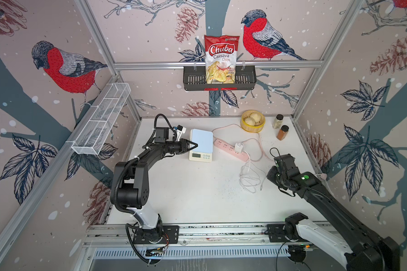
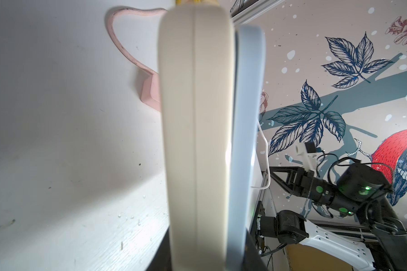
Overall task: Charge the electronic scale
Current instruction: Pick up the charging cable from the center of the board.
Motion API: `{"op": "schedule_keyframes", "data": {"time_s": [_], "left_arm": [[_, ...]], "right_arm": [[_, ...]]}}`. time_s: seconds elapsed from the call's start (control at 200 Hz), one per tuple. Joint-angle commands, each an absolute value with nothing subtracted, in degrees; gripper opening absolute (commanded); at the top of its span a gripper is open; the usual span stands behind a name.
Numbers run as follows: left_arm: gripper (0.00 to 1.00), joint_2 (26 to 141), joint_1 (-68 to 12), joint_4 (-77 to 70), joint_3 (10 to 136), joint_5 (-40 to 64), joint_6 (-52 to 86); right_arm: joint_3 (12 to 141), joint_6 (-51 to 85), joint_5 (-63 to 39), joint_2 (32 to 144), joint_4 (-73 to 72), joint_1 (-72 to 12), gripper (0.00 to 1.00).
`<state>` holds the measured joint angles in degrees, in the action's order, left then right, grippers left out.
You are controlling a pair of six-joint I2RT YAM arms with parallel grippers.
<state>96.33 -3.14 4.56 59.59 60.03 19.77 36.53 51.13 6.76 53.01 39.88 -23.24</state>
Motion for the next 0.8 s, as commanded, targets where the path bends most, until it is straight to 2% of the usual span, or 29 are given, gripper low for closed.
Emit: {"op": "schedule_keyframes", "data": {"time_s": [0.0, 0.185, 0.28, 0.365, 0.61, 0.796], "left_arm": [[0.08, 95.19, -2.94, 2.27, 58.85, 61.88, 20.25], [0.08, 94.49, -2.92, 1.5, 57.49, 64.25, 19.62], [0.08, 94.43, -2.85, 0.01, 57.48, 66.93, 20.62], [0.08, 94.41, -2.82, 0.2, 57.48, 67.22, 20.47], [0.08, 94.32, -2.86, 0.18, 56.12, 66.97, 20.3], [0.08, 94.18, -2.83, 0.23, 55.72, 66.75, 20.3]], "right_arm": [[34.01, 51.53, 2.49, 54.55, 38.38, -23.23, 0.32], [32.04, 49.58, 0.14, 60.13, 34.18, -23.18, 0.31], [31.9, 48.96, 0.0, 62.68, 32.54, -23.18, 0.24], [32.08, 48.62, -0.08, 64.46, 31.7, -23.2, 0.22], [31.82, 47.32, -0.68, 68.49, 28.82, -23.18, 0.27], [31.3, 46.59, -0.02, 70.5, 27.82, -23.09, 0.26]]}}
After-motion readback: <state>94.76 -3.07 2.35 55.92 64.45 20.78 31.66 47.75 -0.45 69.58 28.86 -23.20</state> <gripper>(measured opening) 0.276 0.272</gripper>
